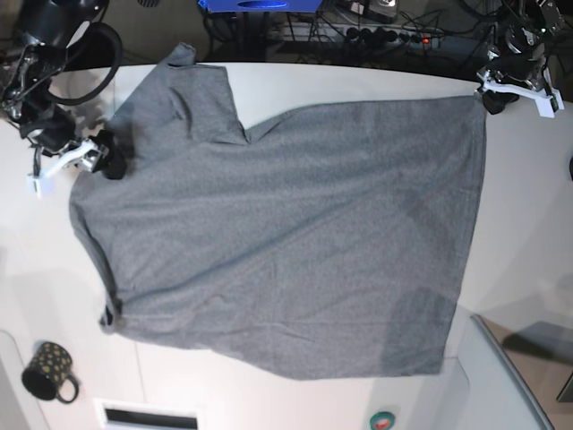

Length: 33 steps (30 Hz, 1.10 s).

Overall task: Layout the t-shirt on the table in an organized manner, then fold the t-shirt properly
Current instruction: 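Grasp the shirt's collar-side corners with both grippers and pull taut, then lift the grey shirt by its corners with both grippers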

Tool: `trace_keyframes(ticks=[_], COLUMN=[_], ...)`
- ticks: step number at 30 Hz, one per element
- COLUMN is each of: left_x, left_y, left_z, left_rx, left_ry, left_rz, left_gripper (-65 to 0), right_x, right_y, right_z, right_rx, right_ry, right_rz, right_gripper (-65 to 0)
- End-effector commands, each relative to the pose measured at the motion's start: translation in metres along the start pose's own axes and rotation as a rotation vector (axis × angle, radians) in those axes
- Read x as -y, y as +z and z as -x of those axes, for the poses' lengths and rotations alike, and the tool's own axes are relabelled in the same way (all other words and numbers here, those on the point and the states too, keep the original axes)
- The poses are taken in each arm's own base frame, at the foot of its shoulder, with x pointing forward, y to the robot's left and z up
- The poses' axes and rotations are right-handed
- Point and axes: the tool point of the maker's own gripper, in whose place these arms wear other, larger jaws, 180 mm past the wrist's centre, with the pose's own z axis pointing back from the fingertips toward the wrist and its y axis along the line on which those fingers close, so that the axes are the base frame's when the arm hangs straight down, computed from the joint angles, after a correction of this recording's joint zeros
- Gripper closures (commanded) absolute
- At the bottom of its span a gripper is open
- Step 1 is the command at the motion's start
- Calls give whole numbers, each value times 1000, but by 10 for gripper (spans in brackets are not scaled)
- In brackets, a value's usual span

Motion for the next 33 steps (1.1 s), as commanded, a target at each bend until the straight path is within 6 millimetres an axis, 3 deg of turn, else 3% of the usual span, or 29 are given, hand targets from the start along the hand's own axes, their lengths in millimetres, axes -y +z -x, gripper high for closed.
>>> trace_keyframes(ticks=[1,12,14,17,19,24,28,33], left_x=[-3,-17,-16,-16,-13,-3,6,4], left_y=[3,4,4,4,5,9,1,-20], left_z=[-11,23,22,21,16,-1,-12,0], left_rx=[34,-37,-35,-32,-19,20,46,7], left_ry=[-9,33,34,34,26,-2,3,65], left_rz=[2,-29,-27,-26,-20,0,19,14], left_gripper=[-239,-247,-273,-383,-420,-420,-420,-420], right_x=[4,5,5,6,6,6,6,6], right_y=[0,0,0,1,1,1,1,1], right_z=[17,19,19,19,19,19,19,19], right_rx=[-81,-87,-88,-88,-88,-89,-89,-89], right_ry=[12,14,14,15,16,17,18,18], right_rz=[23,25,26,27,28,29,29,29], right_gripper=[-476,-476,-476,-476,-476,-476,-476,-476])
